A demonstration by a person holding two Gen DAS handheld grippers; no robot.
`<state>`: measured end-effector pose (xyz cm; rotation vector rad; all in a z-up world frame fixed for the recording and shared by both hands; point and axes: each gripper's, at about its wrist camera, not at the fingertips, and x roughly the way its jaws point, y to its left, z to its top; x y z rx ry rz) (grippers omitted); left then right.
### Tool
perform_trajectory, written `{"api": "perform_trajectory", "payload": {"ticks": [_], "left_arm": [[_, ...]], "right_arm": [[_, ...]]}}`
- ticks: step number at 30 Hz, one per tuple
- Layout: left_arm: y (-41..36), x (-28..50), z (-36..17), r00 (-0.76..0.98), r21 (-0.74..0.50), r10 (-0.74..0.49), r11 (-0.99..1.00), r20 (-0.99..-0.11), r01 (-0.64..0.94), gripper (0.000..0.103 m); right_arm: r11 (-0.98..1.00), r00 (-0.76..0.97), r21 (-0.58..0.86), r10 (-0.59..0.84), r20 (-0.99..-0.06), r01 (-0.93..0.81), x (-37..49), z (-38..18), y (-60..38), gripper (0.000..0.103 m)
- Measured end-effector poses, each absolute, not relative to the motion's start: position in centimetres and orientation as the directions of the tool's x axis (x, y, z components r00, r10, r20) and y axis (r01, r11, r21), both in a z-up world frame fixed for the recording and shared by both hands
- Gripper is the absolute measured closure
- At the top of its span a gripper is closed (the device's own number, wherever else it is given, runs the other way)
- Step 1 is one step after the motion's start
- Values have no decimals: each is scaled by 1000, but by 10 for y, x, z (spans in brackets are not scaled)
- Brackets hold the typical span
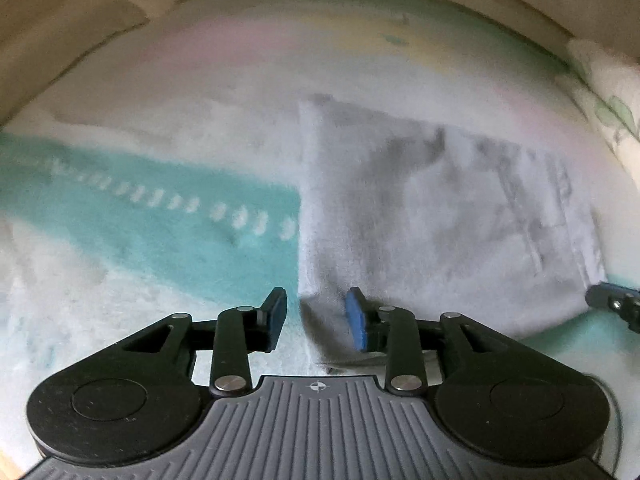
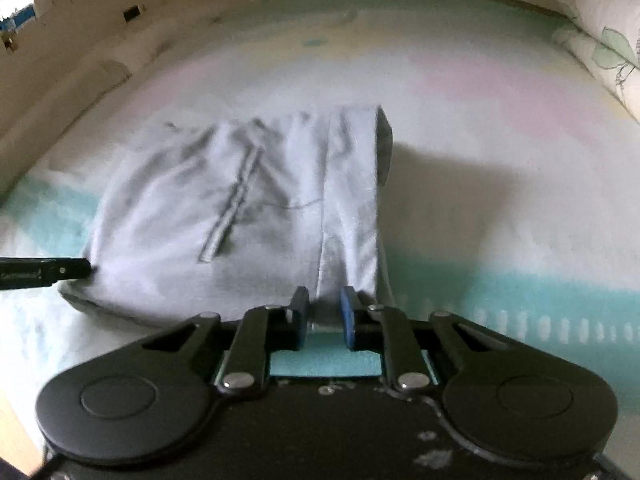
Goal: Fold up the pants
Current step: 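Open both grippers and lift them off the folded trousers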
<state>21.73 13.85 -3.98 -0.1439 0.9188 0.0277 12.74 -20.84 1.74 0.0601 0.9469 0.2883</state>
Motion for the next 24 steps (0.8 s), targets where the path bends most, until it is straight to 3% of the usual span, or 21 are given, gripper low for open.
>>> {"api": "perform_trajectory", "payload": {"ticks": [4,8,12,18,22,24], "left_arm": [[131,203,-11,676,-116,-22,989,-736,-95,70],[118,186,8,736,-124,-28,989,-676,-76,55],[102,165,22,775,-85,-8,995,-632,-59,51],[85,146,26,786,-103,-29,994,-618,-45,43],[79,132,26,790,-90,1,993,-613,-71,40],[77,126,28,793,-77,27,993,-609,-93,37]], "right_arm": [[954,610,187,294,-736,-234,105,51,-212,80],[948,667,183,312,-676,-259,78,79,-204,58],[951,680,203,309,-665,-234,69,90,-197,50],[952,699,214,306,-646,-218,52,96,-201,28],[953,703,223,303,-644,-206,39,97,-203,23],[954,707,222,297,-641,-199,33,97,-204,15]]}}
